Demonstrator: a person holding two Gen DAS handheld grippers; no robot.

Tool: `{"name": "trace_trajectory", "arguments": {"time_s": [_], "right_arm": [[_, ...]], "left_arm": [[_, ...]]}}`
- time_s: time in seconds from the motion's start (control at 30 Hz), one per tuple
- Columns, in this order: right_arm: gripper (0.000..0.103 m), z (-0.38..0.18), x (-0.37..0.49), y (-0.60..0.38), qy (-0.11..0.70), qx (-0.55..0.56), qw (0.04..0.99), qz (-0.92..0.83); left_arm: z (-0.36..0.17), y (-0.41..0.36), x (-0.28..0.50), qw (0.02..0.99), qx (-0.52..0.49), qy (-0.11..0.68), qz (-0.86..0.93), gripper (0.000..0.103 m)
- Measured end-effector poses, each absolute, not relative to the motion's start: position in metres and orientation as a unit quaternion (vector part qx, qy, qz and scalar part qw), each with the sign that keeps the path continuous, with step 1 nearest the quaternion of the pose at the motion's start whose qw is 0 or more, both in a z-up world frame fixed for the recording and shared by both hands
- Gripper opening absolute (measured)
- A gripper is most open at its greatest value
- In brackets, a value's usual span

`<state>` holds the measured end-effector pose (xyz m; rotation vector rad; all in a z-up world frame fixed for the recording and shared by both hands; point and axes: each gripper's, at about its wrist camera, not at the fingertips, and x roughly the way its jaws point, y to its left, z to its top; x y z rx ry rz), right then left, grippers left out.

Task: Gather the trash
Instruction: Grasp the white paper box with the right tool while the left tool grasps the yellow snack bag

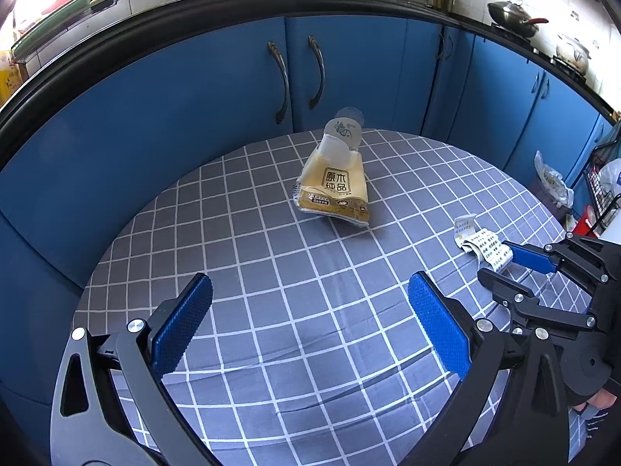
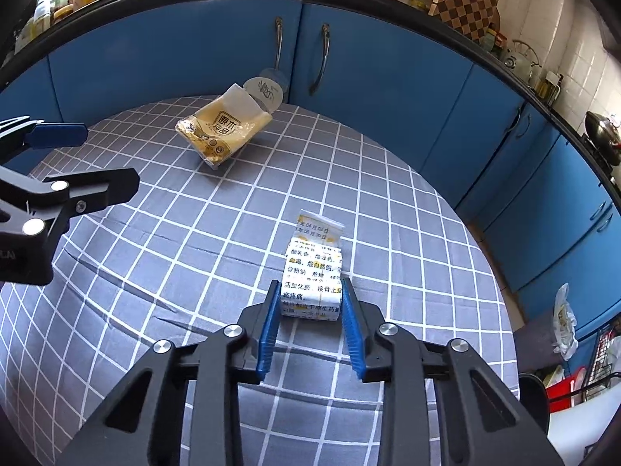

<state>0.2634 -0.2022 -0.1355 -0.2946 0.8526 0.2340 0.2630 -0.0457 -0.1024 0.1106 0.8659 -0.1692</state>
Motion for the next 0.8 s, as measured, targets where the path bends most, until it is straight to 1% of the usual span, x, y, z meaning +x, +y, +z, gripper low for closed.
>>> {"name": "trace_trajectory", "arguments": {"time_s": [0.37, 0.8], "right_arm": [[0.028, -0.13, 0.275, -0.219, 0.4, -0.128, 0.901, 0.107], [0.028, -0.13, 0.312, -0.226, 0.392, -0.128, 0.905, 0.104]], "left_arm": [[-0.107, -0.059, 0.289, 0.898, 0.057, 0.428, -0.086, 0.099], [-0.117, -0.074, 0.331, 0.895, 0.082, 0.432, -0.081, 0.099]]}}
